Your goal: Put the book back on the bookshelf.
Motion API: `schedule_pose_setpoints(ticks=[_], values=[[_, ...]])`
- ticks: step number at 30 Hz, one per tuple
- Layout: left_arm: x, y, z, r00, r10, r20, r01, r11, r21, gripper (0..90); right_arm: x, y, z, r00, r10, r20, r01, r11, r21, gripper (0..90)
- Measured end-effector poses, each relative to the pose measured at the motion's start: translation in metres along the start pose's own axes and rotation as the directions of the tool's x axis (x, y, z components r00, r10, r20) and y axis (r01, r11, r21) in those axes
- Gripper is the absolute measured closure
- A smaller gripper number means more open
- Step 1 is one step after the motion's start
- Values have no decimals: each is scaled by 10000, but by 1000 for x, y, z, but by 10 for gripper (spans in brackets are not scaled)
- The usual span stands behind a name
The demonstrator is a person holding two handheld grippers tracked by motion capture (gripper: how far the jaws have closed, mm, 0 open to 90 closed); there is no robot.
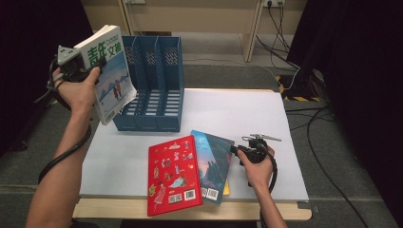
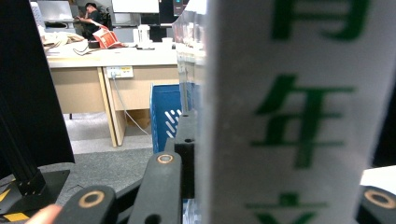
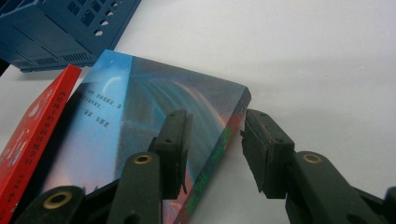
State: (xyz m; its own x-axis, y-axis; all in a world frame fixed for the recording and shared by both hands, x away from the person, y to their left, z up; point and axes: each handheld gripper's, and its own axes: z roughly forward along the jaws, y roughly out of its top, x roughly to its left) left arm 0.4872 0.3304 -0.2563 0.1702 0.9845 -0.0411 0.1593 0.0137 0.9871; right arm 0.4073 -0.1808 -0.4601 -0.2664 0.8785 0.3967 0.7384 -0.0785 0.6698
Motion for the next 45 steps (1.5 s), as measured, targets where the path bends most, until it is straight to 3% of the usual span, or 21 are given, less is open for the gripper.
schedule_pose_setpoints(ticks=[25, 45], values=[[0, -5, 39, 9995, 92, -286, -83, 9994, 342, 735, -4, 0, 0, 10000, 58, -23, -58, 10000, -31, 605], [0, -8, 59, 9991, 86, -411, -71, 9993, 356, 735, -3, -1, -1, 10000, 59, -62, -59, 10000, -59, 605]])
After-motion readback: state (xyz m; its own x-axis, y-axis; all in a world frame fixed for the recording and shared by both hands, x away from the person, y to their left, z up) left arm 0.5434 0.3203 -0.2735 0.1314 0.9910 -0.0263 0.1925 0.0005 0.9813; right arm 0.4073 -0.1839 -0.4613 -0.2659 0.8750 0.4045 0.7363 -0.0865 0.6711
